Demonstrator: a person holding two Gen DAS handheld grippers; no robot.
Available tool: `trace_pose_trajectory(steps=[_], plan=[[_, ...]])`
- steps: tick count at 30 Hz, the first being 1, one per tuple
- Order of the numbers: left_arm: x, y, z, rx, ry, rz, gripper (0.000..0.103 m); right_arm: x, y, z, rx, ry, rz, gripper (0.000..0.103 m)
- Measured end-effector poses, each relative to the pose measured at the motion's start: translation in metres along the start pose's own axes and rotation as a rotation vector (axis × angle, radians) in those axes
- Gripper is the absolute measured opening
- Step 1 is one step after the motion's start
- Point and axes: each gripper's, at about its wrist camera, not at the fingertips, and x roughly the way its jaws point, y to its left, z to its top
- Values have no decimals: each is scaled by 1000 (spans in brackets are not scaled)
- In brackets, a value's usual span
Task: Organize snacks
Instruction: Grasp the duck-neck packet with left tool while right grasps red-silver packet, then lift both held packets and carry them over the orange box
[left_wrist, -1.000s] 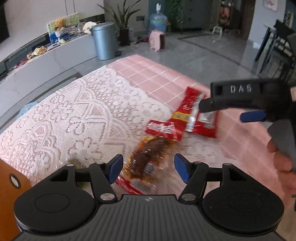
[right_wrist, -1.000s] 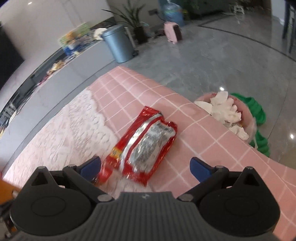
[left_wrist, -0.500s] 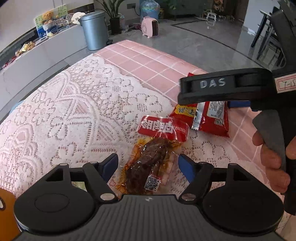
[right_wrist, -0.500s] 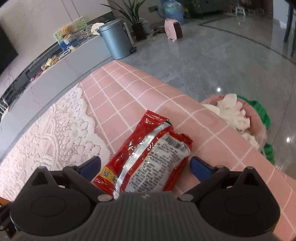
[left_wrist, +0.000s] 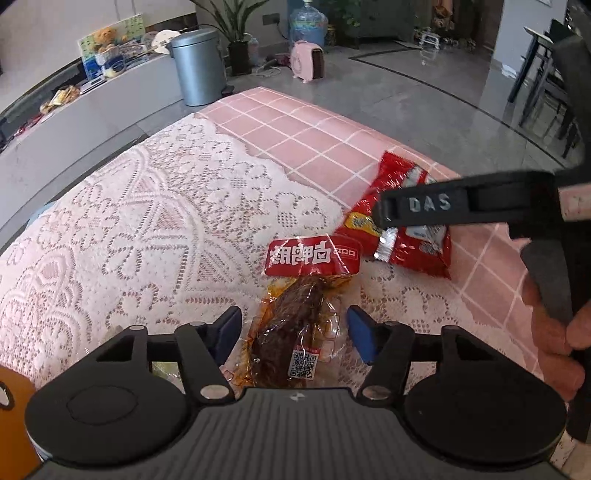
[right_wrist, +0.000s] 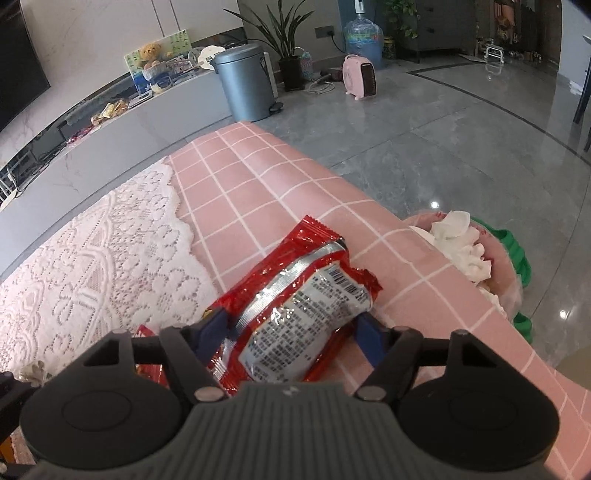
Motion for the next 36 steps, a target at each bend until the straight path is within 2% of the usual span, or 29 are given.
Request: trace_pose_trajectory(steps=[5, 8, 11, 16, 28, 36], plan=[[-10, 11, 0, -76, -28, 8, 69, -10, -1, -4, 4, -13, 16, 65], [-14, 18, 0, -120, -37, 11, 68, -19, -3, -6, 13, -44, 38, 51], [-17, 24, -1, -153, -42, 26, 67, -27, -3, -6, 14, -70, 56, 45], [-28, 29, -1, -210, -75, 3, 65, -38, -3, -8, 20, -104, 104, 36], [-75, 27, -11, -312, -160, -10, 65, -74, 2, -18, -17, -184, 214, 35], [-126, 28, -37, -378, -211, 12, 65, -104, 7, -46, 18, -119, 283, 35]])
